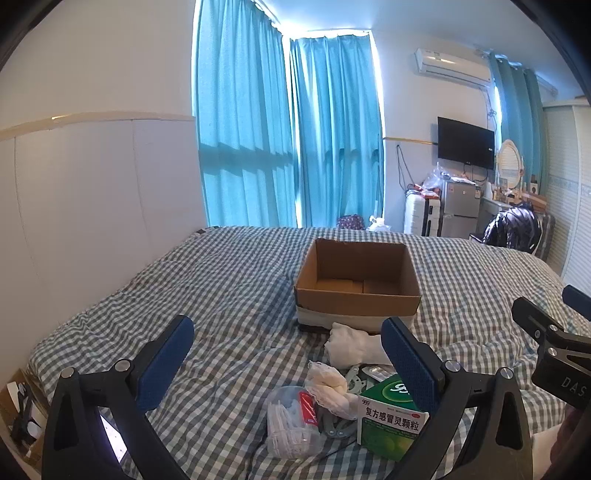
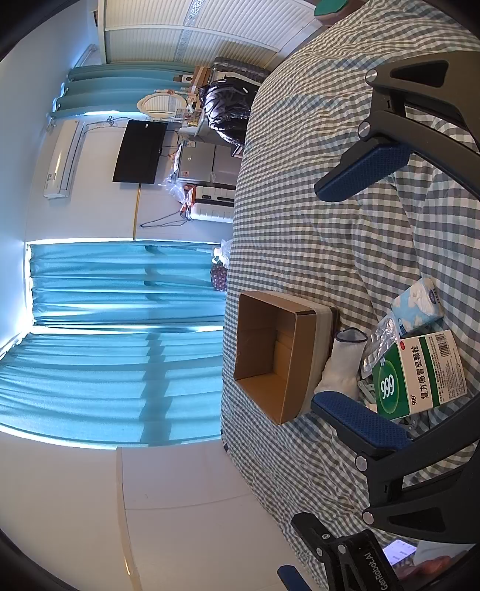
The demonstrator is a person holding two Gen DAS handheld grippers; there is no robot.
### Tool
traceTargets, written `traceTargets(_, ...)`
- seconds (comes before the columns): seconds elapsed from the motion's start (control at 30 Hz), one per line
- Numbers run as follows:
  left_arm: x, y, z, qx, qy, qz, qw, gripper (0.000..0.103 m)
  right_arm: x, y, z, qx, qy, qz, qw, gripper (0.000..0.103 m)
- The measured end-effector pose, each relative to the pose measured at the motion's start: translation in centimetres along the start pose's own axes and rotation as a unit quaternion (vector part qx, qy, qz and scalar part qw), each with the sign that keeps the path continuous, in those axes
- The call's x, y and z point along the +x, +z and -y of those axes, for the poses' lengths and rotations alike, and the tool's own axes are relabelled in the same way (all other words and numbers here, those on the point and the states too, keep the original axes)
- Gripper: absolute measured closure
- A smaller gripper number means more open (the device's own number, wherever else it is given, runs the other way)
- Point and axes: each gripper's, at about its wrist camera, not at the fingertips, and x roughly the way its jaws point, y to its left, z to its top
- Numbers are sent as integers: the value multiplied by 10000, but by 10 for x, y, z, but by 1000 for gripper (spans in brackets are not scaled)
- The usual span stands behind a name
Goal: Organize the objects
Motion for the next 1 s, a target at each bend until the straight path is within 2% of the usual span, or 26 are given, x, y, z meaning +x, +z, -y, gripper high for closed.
traceTargets(0.23,3,-3,0,-67,-77,-17,9999,0,-1,1,-1,-13,9,4,10000,0)
traceTargets(1.0,3,-7,-5,-161,63,-56,9998,0,0,-1,-6,-92,39,8,9999,0)
